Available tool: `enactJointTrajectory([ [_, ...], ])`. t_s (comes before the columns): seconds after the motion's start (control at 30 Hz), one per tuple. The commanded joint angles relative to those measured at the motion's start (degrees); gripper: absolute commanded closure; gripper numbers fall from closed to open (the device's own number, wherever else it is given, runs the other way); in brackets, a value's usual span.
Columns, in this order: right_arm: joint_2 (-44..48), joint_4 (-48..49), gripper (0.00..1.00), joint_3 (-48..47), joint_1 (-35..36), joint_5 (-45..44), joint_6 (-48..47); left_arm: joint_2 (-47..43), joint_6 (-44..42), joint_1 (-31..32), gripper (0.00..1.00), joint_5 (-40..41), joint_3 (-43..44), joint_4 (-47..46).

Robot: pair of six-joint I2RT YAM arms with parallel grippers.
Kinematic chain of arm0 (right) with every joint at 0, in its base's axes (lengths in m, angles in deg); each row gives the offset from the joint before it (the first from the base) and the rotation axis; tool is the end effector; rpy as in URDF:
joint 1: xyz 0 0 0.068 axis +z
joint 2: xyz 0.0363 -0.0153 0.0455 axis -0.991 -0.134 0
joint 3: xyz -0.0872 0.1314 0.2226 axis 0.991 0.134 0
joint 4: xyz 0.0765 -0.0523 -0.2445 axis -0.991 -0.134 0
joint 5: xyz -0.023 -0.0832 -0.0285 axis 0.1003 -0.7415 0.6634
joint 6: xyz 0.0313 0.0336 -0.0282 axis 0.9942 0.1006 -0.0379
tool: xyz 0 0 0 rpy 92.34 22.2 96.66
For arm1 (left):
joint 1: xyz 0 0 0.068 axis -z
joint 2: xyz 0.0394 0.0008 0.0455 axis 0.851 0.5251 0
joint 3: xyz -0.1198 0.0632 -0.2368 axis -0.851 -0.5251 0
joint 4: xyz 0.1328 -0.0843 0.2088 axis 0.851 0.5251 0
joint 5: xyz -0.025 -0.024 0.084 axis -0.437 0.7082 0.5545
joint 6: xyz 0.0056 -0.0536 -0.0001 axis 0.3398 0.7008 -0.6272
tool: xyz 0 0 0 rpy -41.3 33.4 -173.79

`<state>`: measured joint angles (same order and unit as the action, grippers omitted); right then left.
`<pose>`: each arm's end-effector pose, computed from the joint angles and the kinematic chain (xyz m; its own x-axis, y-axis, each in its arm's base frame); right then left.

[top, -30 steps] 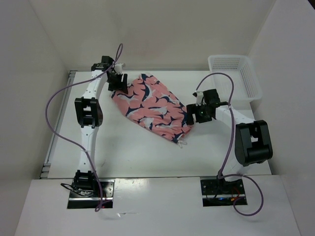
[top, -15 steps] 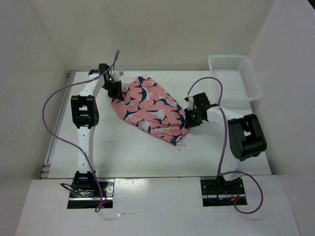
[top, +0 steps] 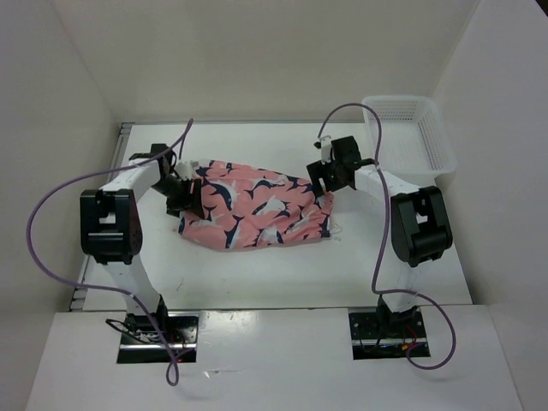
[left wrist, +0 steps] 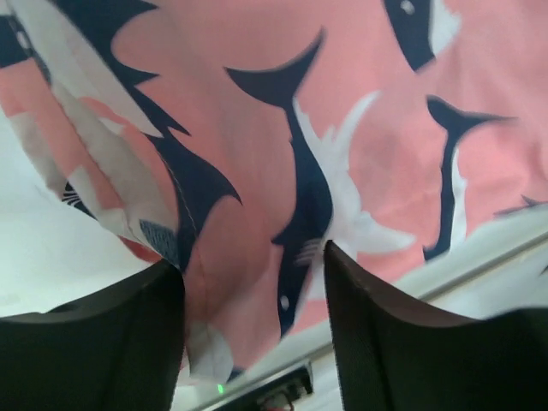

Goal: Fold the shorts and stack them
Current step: Fold the shorts

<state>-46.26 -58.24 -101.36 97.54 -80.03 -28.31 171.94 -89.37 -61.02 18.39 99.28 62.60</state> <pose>0.3719 0.1059 0.1953 -0.6948 -0.3490 -0.6289 -0.4480 0.8940 -0.0012 0.3646 0.0035 0.1867 -0.9805 -0.0503 -0.1902 0.0262 0.9248 -0.3795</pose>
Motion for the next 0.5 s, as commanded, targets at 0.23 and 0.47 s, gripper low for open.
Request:
enactJointTrajectory([
  [0.23,3.5,-3.8,0.13,-8.9,0.4,-2.9,-6.5,-10.2,-0.3,-0.3,0.19,7.1,4.6,-11.2],
  [0.47,12.2,-8.5,0.13,2.4,0.4,3.4,-3.7,8.7,-0.3,-0.3,0.2,13.3,14.5,-16.1],
])
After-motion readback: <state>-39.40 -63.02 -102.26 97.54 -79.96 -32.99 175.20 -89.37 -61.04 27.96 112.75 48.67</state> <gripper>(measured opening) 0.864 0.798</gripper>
